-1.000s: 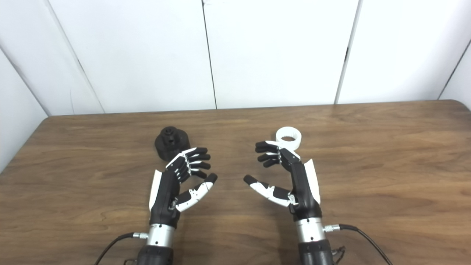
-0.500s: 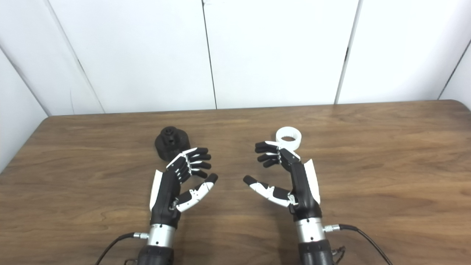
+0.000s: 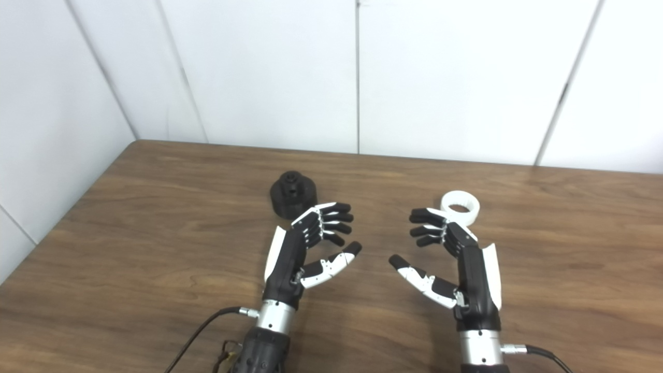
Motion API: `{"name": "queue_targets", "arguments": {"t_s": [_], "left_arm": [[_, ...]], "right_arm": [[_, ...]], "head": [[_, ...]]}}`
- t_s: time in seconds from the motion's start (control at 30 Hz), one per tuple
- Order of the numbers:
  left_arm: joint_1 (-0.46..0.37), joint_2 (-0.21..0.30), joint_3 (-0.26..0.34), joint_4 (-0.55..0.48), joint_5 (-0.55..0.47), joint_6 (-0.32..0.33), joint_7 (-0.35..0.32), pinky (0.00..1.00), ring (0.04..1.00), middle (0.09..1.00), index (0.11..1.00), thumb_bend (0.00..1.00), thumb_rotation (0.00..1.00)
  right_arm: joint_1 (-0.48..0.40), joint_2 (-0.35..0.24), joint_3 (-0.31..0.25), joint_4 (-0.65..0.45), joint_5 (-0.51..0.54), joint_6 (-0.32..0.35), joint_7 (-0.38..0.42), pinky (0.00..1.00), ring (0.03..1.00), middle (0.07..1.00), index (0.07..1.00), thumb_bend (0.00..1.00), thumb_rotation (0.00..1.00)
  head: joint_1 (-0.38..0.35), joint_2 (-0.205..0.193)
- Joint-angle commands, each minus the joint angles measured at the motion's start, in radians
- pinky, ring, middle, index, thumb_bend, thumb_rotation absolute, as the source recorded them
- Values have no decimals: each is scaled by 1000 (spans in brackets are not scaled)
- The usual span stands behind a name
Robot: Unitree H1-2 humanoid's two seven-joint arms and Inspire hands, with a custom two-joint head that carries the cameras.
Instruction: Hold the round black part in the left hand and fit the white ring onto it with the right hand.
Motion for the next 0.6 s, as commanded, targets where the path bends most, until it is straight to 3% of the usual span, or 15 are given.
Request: {"name": "queue_targets", "arguments": {"t_s": [0.0,0.33,0.57], "left_arm": [[-18,-25,-15,0,6,-30,12,514,610,666,674,557,45],[-30,-3,-1,9,10,-53,25,513,609,675,676,552,79],[-40,27,34,-50,11,-8,19,502,605,677,671,541,57]], "right_arm": [[28,-26,-8,57,-10,-41,1,514,594,669,674,691,71],[22,-21,-4,72,-14,-52,-2,525,599,665,673,691,74],[23,-16,-2,69,-12,-44,-2,522,591,664,672,692,75]], "head": [[-2,1],[-11,-4],[-14,-1]]}}
